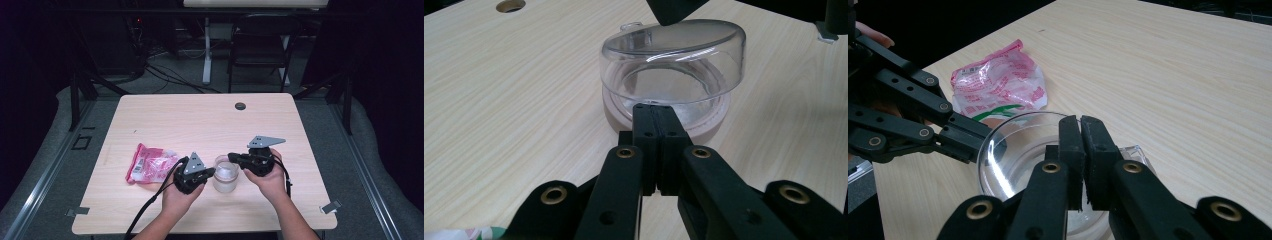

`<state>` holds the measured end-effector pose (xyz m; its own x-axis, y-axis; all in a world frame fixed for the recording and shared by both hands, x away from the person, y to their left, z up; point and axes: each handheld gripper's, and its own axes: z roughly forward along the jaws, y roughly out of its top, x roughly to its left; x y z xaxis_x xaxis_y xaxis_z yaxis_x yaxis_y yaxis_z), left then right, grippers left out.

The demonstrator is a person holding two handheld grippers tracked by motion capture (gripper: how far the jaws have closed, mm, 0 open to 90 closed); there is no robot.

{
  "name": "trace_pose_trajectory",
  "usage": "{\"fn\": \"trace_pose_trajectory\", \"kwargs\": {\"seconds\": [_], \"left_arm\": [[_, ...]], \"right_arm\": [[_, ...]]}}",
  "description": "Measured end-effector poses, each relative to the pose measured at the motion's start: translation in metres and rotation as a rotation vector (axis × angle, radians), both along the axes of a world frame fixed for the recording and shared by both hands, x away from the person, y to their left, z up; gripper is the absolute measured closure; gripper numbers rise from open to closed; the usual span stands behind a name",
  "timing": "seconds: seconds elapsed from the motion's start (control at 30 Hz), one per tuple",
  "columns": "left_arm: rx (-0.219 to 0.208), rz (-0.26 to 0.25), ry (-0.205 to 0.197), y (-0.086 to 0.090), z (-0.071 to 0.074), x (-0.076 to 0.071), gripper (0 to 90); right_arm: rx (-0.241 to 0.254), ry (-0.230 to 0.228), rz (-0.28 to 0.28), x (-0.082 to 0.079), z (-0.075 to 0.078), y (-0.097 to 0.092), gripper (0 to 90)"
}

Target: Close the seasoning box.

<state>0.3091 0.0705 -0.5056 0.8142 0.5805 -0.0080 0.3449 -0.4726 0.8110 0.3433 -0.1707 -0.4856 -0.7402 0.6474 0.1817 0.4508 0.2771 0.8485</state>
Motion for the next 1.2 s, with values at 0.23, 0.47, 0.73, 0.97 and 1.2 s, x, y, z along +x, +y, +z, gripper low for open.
{"fn": "trace_pose_trajectory", "kwargs": {"seconds": [0.23,0.47,0.73,0.97,1.2], "left_arm": [[0.006,0.008,0.007,0.007,-0.002,-0.002,89.0],[0.009,0.021,0.004,0.014,-0.003,-0.001,87.7],[0.026,0.031,-0.005,0.021,-0.001,0.0,84.5],[0.035,0.055,-0.009,0.033,0.001,0.001,80.6],[0.032,0.098,-0.028,0.054,0.007,0.002,74.0]], "right_arm": [[0.002,-0.002,-0.002,0.0,0.001,0.0,87.6],[-0.001,-0.005,-0.004,0.0,0.001,0.0,86.2],[0.004,-0.007,-0.005,-0.001,0.001,0.0,84.6],[0.003,-0.01,-0.004,-0.001,0.002,0.0,83.3],[-0.015,-0.025,-0.004,-0.003,0.004,0.001,81.1]]}}
